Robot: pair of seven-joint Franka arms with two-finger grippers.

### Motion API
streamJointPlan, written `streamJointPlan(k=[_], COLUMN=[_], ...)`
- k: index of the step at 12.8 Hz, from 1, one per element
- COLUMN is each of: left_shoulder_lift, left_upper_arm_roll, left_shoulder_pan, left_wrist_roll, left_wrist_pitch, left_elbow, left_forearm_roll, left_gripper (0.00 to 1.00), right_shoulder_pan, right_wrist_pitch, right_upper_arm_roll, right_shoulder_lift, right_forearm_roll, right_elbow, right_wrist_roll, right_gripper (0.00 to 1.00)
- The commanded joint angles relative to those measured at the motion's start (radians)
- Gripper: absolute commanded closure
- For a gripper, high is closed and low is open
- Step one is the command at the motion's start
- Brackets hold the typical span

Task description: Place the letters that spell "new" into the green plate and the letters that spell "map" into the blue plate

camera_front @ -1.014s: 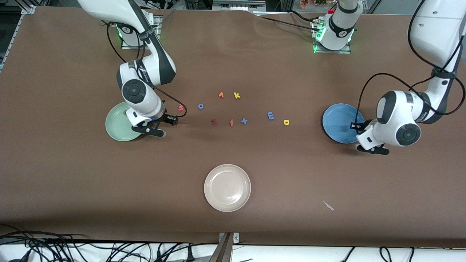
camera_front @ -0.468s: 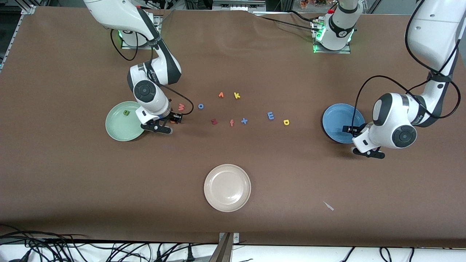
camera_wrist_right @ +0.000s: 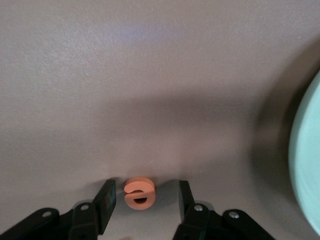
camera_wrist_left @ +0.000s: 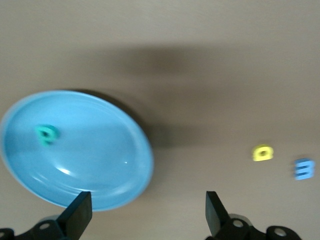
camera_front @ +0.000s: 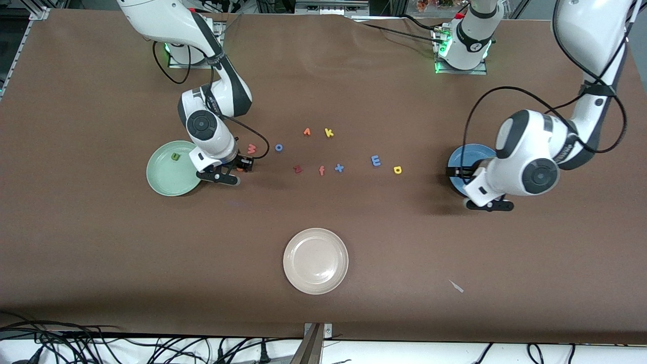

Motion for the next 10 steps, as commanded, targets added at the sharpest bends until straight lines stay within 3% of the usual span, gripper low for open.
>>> streamJointPlan(k=[1,3,7,10], left_shoulder_lift=[0.019,0.025,0.033,0.037], left_upper_arm_roll=[-0.067,-0.068,-0.068,-0.067], left_shoulder_pan=[-0.015,-0.073,-0.112,-0.125], left_wrist_roll=[-0.164,-0.24,-0.307,-0.321], left_wrist_pitch=[0.099,0.17,0.309,0.365], left_elbow=[-0.048,-0.093,-0.183,-0.222], left_forearm_roll=[-0.018,-0.017,-0.003,-0.003], left_gripper=[0.0,0.0,0.0,0.01], right_shoulder_pan=[-0.005,-0.004,-0.011,-0.011], right_wrist_pitch=[0.03,0.023,-0.077,-0.212], right_upper_arm_roll=[0.017,0.017,-0.003,-0.125], right_shoulder_lift=[0.001,-0.003,-0.066,-0.136], right_forearm_roll=[0.017,0.017,0.017,0.017], right_elbow=[-0.015,-0.013,0.011,0.019], right_wrist_roll=[-0.016,-0.019,-0.096,-0.288], right_gripper=[0.57,0.76,0.76,0.76])
